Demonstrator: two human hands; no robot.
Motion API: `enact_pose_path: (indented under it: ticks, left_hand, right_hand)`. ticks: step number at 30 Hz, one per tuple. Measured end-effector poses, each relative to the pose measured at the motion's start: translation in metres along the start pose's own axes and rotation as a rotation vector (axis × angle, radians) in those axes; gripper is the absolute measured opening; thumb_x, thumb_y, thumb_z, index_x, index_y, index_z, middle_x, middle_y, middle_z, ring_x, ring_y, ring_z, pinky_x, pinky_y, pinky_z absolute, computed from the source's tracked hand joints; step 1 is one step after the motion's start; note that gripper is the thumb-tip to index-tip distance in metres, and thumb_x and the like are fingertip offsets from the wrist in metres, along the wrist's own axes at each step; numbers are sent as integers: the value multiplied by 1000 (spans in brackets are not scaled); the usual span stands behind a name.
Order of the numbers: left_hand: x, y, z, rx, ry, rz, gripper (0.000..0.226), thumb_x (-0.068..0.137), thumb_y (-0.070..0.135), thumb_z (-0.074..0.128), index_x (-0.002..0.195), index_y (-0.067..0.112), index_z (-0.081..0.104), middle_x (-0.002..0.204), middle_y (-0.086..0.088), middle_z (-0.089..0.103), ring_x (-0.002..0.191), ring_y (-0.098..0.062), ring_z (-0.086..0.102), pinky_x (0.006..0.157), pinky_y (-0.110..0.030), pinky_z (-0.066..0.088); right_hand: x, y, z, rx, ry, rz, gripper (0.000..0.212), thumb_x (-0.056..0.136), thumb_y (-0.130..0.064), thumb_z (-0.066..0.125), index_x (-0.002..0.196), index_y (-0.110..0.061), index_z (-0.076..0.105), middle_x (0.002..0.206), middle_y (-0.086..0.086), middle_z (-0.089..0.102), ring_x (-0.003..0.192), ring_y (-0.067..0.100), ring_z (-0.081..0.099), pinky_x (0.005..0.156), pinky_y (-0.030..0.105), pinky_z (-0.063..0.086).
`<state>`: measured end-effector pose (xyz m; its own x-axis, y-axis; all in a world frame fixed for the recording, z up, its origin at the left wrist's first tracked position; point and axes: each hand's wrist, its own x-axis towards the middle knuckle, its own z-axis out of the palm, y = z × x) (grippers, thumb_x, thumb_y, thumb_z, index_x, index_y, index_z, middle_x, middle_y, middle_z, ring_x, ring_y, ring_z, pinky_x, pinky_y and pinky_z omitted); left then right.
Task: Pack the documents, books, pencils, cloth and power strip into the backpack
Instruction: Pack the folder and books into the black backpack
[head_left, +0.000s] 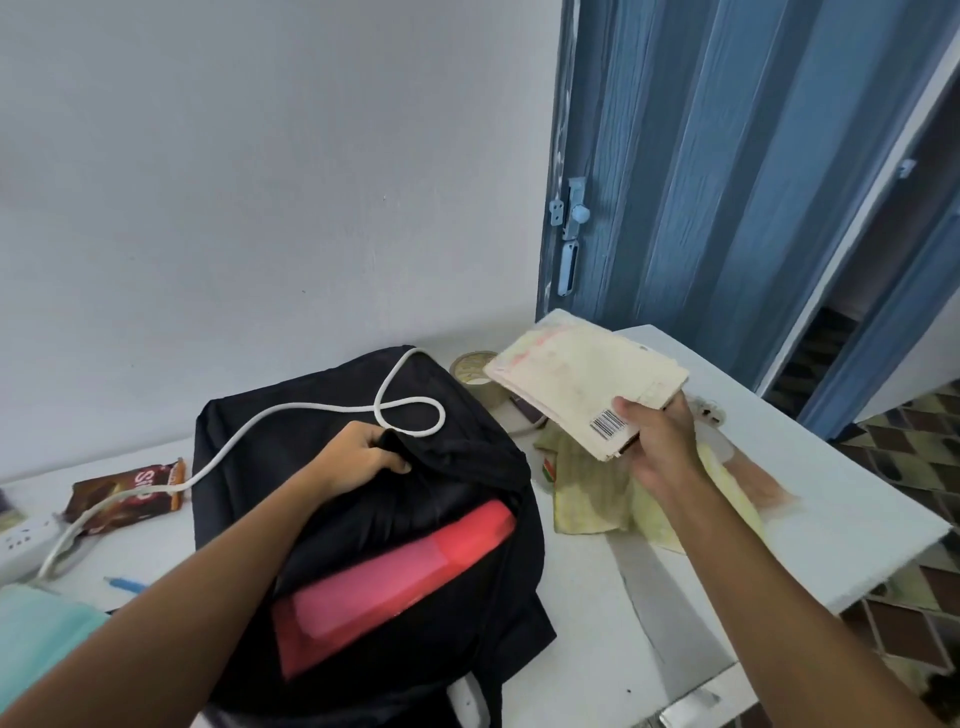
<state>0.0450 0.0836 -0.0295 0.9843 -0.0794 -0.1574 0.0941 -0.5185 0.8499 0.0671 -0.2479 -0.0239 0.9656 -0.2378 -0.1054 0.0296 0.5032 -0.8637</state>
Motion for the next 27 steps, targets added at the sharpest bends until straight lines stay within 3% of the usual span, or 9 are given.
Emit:
enact_pose_path:
  ticks: [3, 6, 9, 11, 13, 16, 20, 27]
  left_hand:
    - [-3, 5, -4, 79, 18, 12, 11, 69, -2, 74, 78, 4, 76, 81, -9, 75, 73, -12, 65, 81, -30, 51]
    - [-14, 21, -9, 206, 36, 119, 7, 77, 2, 67, 71, 2, 70, 66, 1, 67, 58, 4, 54, 64, -23, 47]
    - [-28, 40, -17, 163, 33, 118, 4, 74, 6, 74, 75, 10, 74, 69, -2, 73, 60, -3, 63, 64, -23, 49]
    - [-35, 57, -24, 169, 78, 153, 9, 73, 11, 77, 79, 18, 76, 75, 1, 75, 68, -8, 67, 72, -26, 51]
    - [-42, 76, -34, 226, 142, 234, 8, 73, 13, 76, 78, 20, 75, 76, 2, 74, 72, -11, 66, 75, -28, 49]
    - [-53, 103, -52, 324, 215, 354, 5, 77, 9, 73, 81, 11, 74, 81, -10, 73, 77, -21, 66, 75, -32, 49]
    - [-67, 125, -64, 403, 272, 459, 8, 77, 8, 72, 83, 12, 75, 80, -5, 73, 81, -21, 67, 79, -34, 51]
    - [-82, 138, -66, 439, 339, 574, 18, 77, 5, 67, 88, 17, 76, 80, 8, 72, 79, 4, 63, 66, -3, 42]
  right_hand:
    - [-25, -1, 2, 50, -367, 183, 66, 70, 15, 62, 130, -11, 52, 124, 13, 64, 107, 33, 64, 84, 47, 55]
    - [-49, 10, 0, -36, -717, 397, 74, 59, 7, 77, 127, -8, 52, 117, 18, 66, 100, 33, 67, 77, 42, 57]
    - [-66, 26, 3, -308, -881, 525, 72, 60, 4, 76, 127, -9, 53, 114, 15, 66, 98, 31, 66, 80, 42, 55]
    - [-76, 35, 6, -416, -879, 558, 63, 68, 6, 65, 128, -10, 54, 118, 15, 64, 101, 32, 64, 85, 42, 52]
    - [-85, 42, 8, -416, -776, 577, 57, 74, 10, 60, 127, -10, 55, 117, 15, 65, 97, 30, 66, 81, 39, 54]
    - [-94, 55, 9, -276, -577, 595, 51, 83, 16, 49, 126, -10, 55, 109, 14, 68, 88, 28, 70, 71, 36, 57]
    - [-103, 60, 20, -54, -408, 603, 48, 85, 17, 46, 121, -12, 58, 100, 14, 72, 83, 31, 71, 64, 40, 58]
    - [-127, 48, 52, 23, -358, 511, 45, 81, 18, 44, 104, -15, 64, 97, 13, 73, 87, 34, 69, 68, 44, 56]
